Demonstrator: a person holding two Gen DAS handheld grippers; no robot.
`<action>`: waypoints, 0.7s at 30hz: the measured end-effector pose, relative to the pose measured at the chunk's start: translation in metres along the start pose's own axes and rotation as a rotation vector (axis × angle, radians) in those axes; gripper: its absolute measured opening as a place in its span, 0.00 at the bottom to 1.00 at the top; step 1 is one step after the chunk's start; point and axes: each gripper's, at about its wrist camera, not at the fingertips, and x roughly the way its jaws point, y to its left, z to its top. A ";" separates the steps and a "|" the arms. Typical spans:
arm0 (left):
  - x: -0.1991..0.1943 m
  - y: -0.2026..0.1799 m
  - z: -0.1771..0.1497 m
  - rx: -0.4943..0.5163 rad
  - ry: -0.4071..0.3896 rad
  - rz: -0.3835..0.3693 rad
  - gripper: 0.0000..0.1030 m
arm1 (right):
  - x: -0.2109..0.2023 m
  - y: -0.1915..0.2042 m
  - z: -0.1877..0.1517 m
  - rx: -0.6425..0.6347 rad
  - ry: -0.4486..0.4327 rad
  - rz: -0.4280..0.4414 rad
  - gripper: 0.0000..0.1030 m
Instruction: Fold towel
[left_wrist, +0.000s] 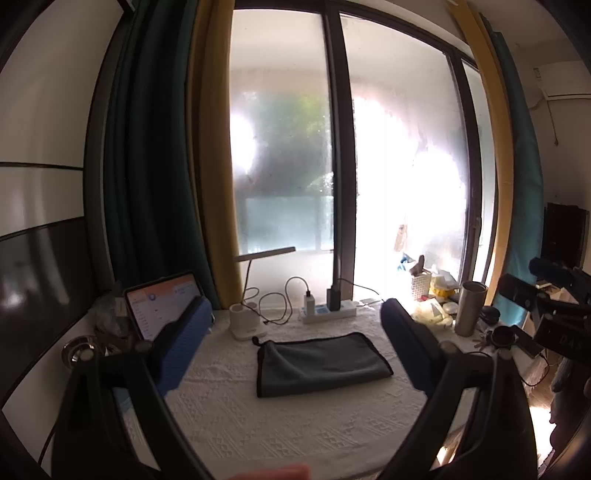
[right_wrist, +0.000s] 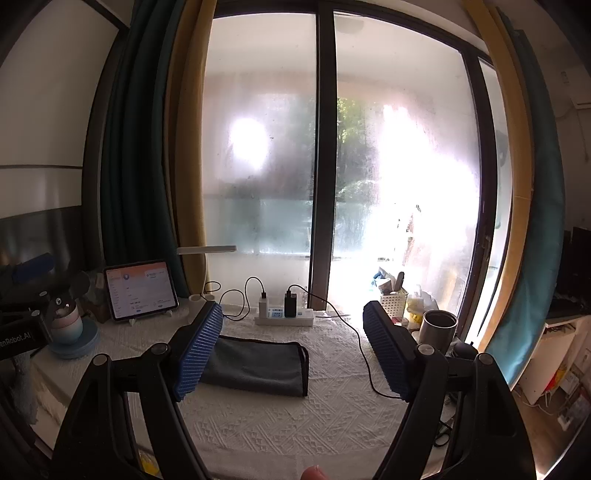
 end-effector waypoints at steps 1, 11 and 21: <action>0.000 0.000 0.000 0.000 0.000 0.000 0.91 | 0.000 0.000 0.000 0.000 -0.001 0.000 0.79; 0.000 -0.001 -0.001 -0.003 0.004 -0.006 0.91 | 0.000 0.000 0.000 0.004 -0.001 0.001 0.79; 0.000 0.000 -0.002 -0.005 0.001 -0.013 0.91 | 0.001 0.001 -0.001 0.002 0.002 0.001 0.79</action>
